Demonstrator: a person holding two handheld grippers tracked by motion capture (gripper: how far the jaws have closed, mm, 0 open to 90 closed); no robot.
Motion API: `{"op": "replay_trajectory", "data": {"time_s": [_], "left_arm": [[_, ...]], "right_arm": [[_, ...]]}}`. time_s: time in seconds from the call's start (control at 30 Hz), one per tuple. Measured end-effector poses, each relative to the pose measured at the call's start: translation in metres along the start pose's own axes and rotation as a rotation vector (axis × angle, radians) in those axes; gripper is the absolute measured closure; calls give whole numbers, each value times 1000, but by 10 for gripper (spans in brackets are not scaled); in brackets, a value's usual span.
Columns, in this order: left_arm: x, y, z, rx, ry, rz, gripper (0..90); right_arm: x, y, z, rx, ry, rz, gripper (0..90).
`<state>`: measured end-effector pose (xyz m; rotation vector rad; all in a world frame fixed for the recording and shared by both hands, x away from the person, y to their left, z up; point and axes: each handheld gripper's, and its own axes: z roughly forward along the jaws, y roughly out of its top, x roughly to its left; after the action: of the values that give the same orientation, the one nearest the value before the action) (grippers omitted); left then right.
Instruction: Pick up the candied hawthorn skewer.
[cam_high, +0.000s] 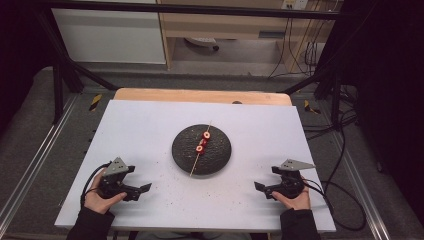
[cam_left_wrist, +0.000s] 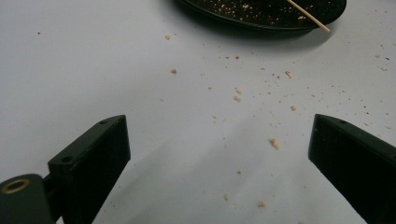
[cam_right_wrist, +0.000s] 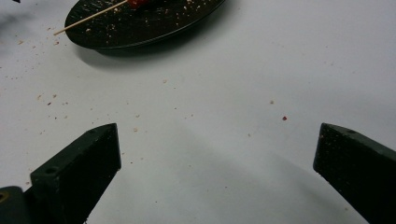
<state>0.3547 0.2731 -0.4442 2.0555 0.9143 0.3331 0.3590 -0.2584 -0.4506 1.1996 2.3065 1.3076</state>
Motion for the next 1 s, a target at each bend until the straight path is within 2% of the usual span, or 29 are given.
{"op": "replay_trajectory", "data": {"time_s": [0.5,1.0], "left_arm": [[-11,8,2,9,-1,8,71],[-32,34,13,20,-4,15,86]], "right_arm": [[1,-1,2,11,-3,7,17],[1,-1,2,13,-2,2,18]]}}
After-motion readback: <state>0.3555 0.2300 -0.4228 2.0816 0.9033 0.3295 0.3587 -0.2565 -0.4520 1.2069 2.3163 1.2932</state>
